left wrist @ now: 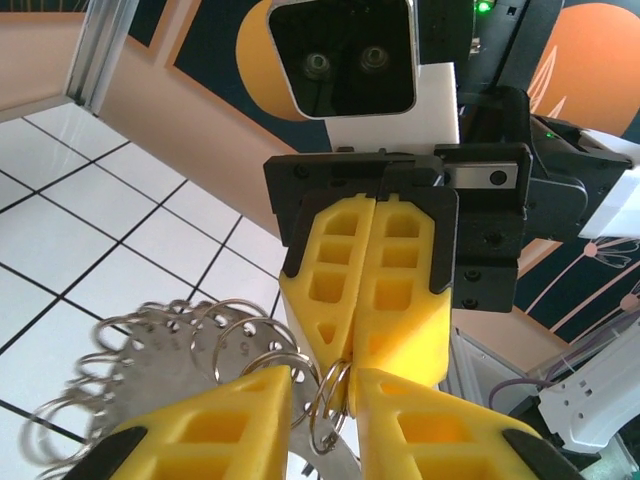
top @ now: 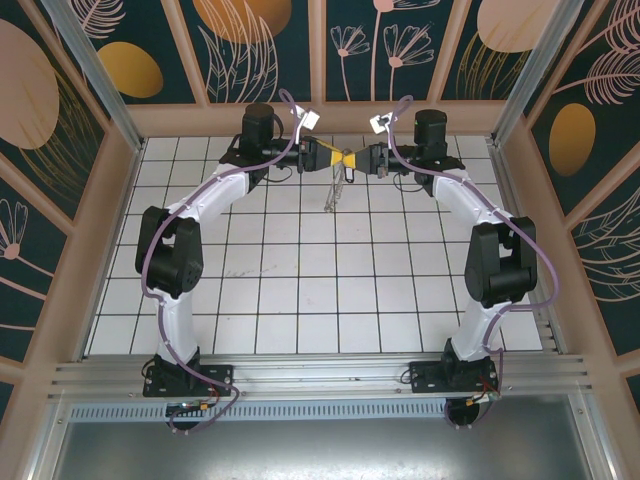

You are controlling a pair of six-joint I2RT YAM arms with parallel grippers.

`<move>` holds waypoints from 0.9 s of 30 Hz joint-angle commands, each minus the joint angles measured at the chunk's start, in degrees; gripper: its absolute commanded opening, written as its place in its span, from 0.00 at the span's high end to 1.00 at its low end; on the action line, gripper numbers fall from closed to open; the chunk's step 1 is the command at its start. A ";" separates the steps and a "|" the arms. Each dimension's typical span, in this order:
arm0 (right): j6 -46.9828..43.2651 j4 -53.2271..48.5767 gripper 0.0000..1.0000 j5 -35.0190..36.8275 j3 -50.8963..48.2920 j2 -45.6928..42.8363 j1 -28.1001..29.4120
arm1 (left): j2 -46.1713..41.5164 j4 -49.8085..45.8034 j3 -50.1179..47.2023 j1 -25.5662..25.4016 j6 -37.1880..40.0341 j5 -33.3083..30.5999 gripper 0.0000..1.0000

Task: Put the keys on the keyring

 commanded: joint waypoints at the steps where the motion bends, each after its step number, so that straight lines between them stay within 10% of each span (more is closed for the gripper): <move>1: 0.31 3.40 1.00 -1.72 1.59 -1.75 0.58 | 0.71 3.60 -0.99 0.09 -1.41 2.24 0.76; 20: 1.72 5.50 1.00 -0.46 -0.23 -2.82 1.55 | -0.12 12.32 -5.74 -0.81 -6.47 2.30 1.00; 27: 4.03 11.29 0.72 0.44 -6.59 -6.75 1.27 | -2.56 19.27 -9.27 -0.72 -11.62 -1.53 1.00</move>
